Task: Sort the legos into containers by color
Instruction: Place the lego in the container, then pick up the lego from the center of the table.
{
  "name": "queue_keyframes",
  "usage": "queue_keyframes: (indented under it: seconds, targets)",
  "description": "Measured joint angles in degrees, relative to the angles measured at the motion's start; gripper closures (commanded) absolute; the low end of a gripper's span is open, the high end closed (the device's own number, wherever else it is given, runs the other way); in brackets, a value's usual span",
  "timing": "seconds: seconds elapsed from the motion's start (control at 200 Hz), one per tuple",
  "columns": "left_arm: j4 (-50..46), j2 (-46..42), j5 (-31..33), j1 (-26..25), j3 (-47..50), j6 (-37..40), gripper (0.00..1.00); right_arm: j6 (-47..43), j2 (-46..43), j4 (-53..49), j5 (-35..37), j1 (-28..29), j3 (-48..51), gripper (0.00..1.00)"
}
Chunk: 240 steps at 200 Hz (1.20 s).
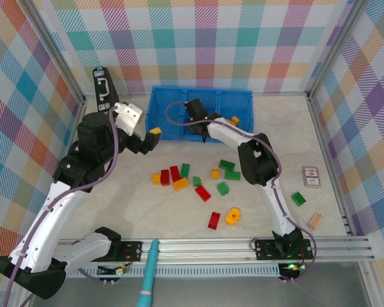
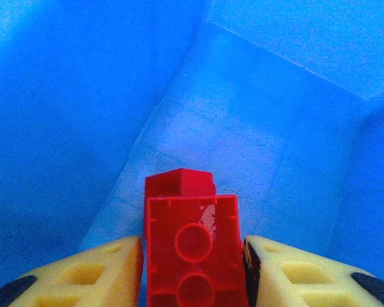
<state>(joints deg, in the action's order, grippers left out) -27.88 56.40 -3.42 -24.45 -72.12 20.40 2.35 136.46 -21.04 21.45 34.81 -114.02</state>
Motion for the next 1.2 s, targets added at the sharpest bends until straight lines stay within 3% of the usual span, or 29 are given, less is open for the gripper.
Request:
queue_keyframes:
  seconds: [0.29,0.48,0.635,0.9,1.2]
  targets:
    - [0.11,0.24,0.00,0.00,-0.02,0.00,0.00,-0.24,-1.62,-2.25,-0.63,0.00,0.13,0.47]
    - [0.70,0.55,-0.02,0.00,0.00,-0.02,0.00,0.15,-11.61,-6.05,-1.97,0.00,3.98,0.44]
    - [0.87,0.55,-0.04,0.00,0.00,-0.02,0.00,3.85,-22.45,-8.68,-3.30,0.00,11.15,0.44]
    - [0.94,0.48,-0.22,0.00,0.00,-0.04,0.00,17.55,-34.97,-14.21,-8.66,-0.04,28.96,0.41]
    - [1.07,-1.05,-0.61,0.00,0.37,-0.22,0.00,28.22,-38.45,-14.64,-14.67,0.94,42.99,0.34]
